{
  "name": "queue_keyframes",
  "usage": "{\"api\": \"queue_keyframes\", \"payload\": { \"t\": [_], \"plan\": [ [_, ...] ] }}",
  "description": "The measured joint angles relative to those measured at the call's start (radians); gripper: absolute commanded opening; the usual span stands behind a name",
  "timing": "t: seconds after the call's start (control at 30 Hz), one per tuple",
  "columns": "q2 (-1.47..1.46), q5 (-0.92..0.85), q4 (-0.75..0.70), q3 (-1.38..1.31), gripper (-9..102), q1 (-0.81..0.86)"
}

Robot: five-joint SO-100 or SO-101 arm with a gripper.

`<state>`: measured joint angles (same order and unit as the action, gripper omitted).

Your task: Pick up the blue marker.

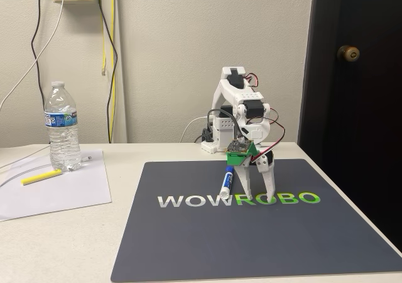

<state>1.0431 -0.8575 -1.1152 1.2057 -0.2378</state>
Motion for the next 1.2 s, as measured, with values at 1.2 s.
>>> {"api": "queue_keyframes", "payload": {
  "t": [1.2],
  "plan": [
    [0.215, 0.074, -0.249, 0.032, 28, 0.015]
  ]
}}
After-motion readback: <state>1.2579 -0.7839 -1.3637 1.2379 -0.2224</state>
